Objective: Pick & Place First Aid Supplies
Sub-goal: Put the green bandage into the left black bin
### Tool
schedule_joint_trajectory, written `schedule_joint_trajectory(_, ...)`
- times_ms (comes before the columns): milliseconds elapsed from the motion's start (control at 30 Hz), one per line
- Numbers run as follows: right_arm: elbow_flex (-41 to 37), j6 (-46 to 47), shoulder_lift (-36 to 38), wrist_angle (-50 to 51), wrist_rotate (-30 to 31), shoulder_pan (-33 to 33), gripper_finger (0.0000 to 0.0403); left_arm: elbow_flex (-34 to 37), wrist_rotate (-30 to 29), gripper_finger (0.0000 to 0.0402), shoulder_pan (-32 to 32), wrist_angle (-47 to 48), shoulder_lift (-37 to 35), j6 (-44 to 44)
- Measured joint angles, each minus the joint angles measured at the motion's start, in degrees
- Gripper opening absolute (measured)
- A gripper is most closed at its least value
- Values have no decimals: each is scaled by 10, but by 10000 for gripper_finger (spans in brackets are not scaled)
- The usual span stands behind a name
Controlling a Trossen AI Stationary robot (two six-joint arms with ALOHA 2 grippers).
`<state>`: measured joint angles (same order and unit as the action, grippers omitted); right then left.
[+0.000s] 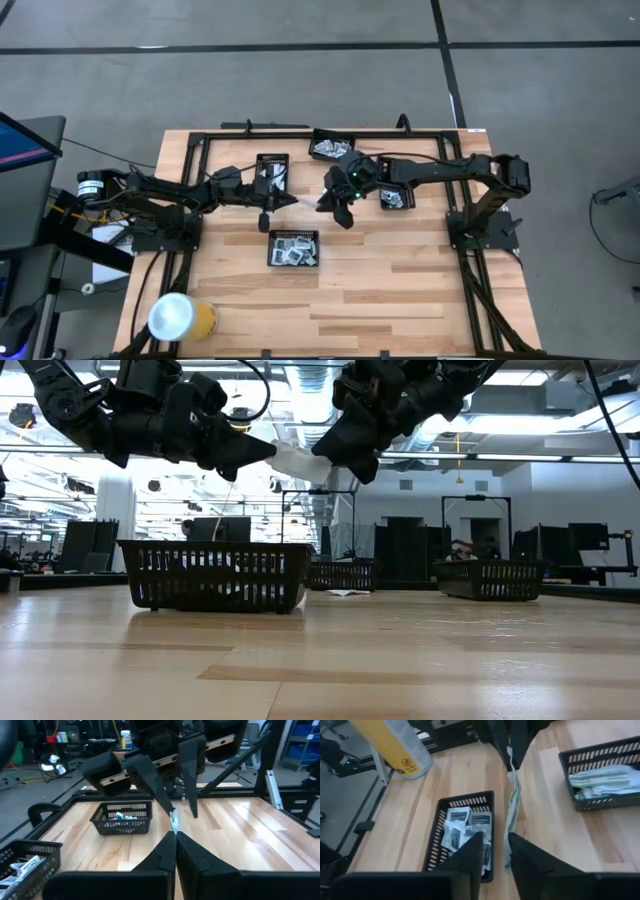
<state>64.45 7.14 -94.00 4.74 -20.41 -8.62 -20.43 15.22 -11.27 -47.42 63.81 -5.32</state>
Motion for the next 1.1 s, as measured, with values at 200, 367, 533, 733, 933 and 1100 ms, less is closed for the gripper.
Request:
schedule_joint_trajectory(200, 0, 1, 0, 6, 44, 0, 129, 0, -97, 7, 0, 3, 0, -1)
schedule_joint_trajectory(367, 0, 17, 0, 14, 50, 0, 156, 0, -269, 7, 0, 22, 0, -2)
schedule_joint_trajectory(533, 0, 19, 0, 33, 55, 0, 173, 0, -396, 7, 0, 47, 0, -4)
schedule_joint_trajectory(733, 0, 19, 0, 47, 55, -1, 182, 0, -543, 7, 0, 123, 0, 10)
schedule_joint_trajectory(933, 0, 19, 0, 51, 55, -10, 182, 0, -557, 8, 0, 194, 0, 89)
schedule_joint_trajectory(1100, 0, 19, 0, 51, 55, -19, 182, 0, -558, 8, 0, 206, 0, 117)
